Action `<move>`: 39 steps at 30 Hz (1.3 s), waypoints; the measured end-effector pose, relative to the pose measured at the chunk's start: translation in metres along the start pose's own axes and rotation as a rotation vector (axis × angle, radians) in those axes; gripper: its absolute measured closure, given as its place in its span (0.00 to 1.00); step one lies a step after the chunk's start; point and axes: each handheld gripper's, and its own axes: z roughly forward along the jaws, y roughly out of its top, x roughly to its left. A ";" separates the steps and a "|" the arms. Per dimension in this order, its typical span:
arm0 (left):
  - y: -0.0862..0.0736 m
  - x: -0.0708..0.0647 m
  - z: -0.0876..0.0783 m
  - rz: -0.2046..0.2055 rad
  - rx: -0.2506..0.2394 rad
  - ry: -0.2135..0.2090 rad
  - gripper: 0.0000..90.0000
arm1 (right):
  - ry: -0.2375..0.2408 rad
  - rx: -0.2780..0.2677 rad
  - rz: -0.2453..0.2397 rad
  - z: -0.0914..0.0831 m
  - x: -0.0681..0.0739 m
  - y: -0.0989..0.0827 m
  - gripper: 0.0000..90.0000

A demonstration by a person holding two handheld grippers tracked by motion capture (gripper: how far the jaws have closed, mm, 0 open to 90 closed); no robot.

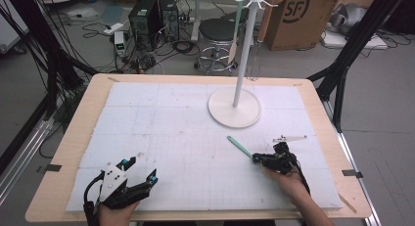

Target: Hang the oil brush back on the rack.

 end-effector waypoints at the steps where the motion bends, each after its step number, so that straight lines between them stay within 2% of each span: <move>1: 0.000 0.001 0.000 0.002 0.001 -0.001 0.27 | 0.007 -0.002 0.005 0.000 -0.001 0.000 0.93; 3: 0.000 0.002 -0.001 0.000 -0.003 0.000 0.27 | 0.054 -0.009 0.050 -0.002 -0.007 0.000 0.93; 4: -0.001 0.003 -0.002 -0.002 -0.005 0.001 0.27 | 0.094 -0.020 0.083 -0.003 -0.011 -0.001 0.93; 6: -0.001 0.004 -0.002 -0.007 -0.005 0.006 0.27 | 0.153 -0.065 0.124 -0.007 -0.012 -0.002 0.93; 14: 0.000 0.004 -0.005 -0.007 -0.014 0.010 0.27 | 0.240 -0.176 0.159 -0.017 -0.010 0.006 0.93; 18: 0.000 0.004 -0.005 -0.004 -0.013 0.009 0.27 | 0.280 -0.254 0.173 -0.024 -0.010 0.008 0.93; 21: 0.000 0.004 -0.005 -0.005 -0.011 0.009 0.27 | 0.278 -0.305 0.158 -0.031 -0.008 0.013 0.93; 31: -0.001 0.005 -0.005 -0.004 -0.008 0.011 0.27 | 0.322 -0.475 0.097 -0.050 0.005 0.036 0.93; 39: -0.001 0.005 -0.005 -0.007 -0.008 0.011 0.27 | 0.329 -0.540 0.084 -0.057 0.011 0.047 0.93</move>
